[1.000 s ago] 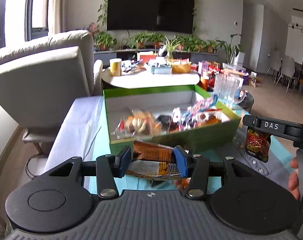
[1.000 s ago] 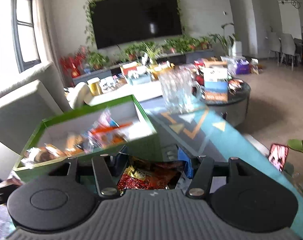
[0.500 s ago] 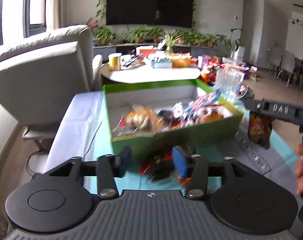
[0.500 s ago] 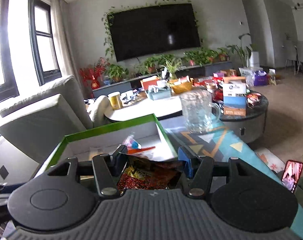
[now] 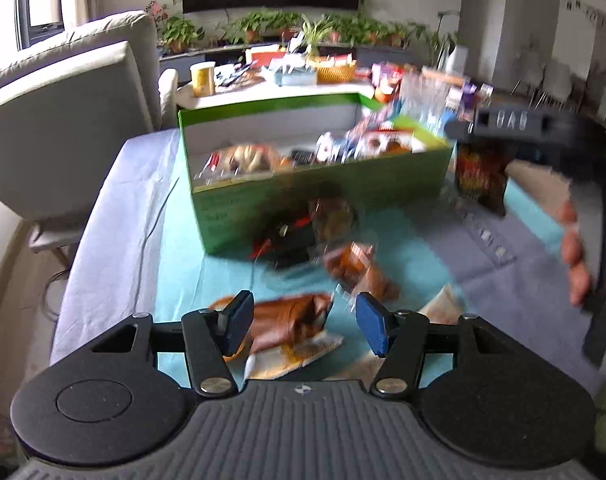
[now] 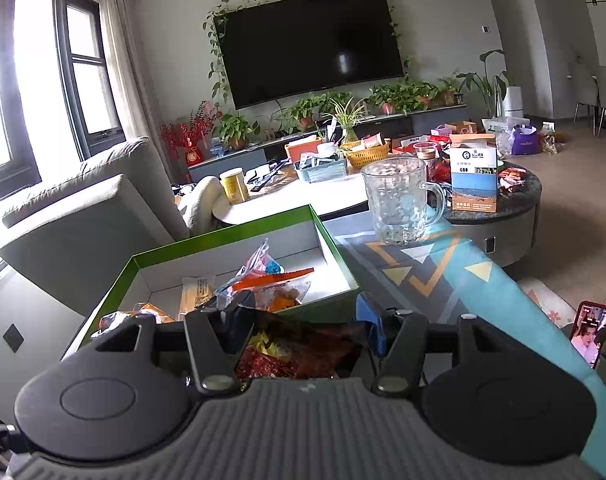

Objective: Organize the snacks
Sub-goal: 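Lift the orange-silver packet with left while right carries the red-gold bag over the green box, then open both tools to drop the orange-silver packet and red-gold bag into the box, then grasp the orange egg-shaped snack cup with left while right moves to the pile, then hold the orange snack cup with left while right grasps the long beige stick packet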

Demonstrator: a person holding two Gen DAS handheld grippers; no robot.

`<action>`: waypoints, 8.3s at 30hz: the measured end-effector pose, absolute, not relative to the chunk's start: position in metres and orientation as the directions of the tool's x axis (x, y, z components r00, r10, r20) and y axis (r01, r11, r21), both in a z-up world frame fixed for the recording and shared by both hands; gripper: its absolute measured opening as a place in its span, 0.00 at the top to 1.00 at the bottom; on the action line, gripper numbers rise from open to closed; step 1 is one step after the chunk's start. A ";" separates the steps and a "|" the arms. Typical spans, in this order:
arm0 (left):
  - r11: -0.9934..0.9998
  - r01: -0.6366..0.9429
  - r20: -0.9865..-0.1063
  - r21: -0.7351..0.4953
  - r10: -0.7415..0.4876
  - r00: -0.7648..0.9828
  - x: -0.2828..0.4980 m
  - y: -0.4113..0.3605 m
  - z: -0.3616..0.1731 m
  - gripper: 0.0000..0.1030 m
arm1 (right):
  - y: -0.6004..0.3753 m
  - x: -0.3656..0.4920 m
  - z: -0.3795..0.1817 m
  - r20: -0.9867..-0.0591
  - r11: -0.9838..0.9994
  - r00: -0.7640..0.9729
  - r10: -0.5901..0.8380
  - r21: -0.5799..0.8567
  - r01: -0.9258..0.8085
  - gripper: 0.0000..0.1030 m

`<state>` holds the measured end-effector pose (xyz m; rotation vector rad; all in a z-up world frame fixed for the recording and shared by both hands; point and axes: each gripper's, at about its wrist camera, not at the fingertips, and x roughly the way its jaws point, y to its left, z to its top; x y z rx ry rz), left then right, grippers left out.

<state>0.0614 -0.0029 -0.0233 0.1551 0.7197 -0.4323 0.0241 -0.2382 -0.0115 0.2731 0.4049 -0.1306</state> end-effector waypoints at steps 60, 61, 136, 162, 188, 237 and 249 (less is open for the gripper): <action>0.915 0.388 -0.487 -0.113 -0.391 0.781 0.201 -0.033 0.025 0.48 | -0.221 0.090 0.026 -0.271 0.968 0.962 0.030 0.249 0.040 0.58; 0.915 0.387 -0.493 -0.111 -0.389 0.779 0.202 -0.033 0.023 0.48 | -0.221 0.093 0.024 -0.277 0.967 0.960 0.031 0.250 0.041 0.58; 0.972 0.227 -0.561 -0.064 -0.223 0.797 0.116 0.034 0.007 0.40 | -0.232 0.028 0.000 -0.262 0.969 0.959 -0.108 0.186 0.160 0.57; 0.965 0.255 -0.715 -0.067 -0.224 0.662 0.099 0.034 -0.057 0.40 | -0.212 0.004 -0.048 -0.519 0.833 0.653 0.552 0.305 -0.462 0.57; 0.957 0.290 -0.647 -0.010 -0.227 0.728 0.093 0.025 -0.032 0.68 | -0.229 -0.020 -0.062 -0.590 0.855 0.630 0.505 0.244 -0.457 0.86; 0.967 0.251 -0.580 -0.038 -0.226 0.783 0.092 0.030 0.000 0.68 | -0.205 -0.012 -0.031 -0.555 0.805 0.617 0.558 0.180 -0.566 0.91; 0.962 0.269 -0.567 -0.056 -0.252 0.784 0.089 0.034 0.001 0.67 | -0.155 0.026 -0.059 -0.650 0.762 0.533 0.541 0.111 -0.638 0.56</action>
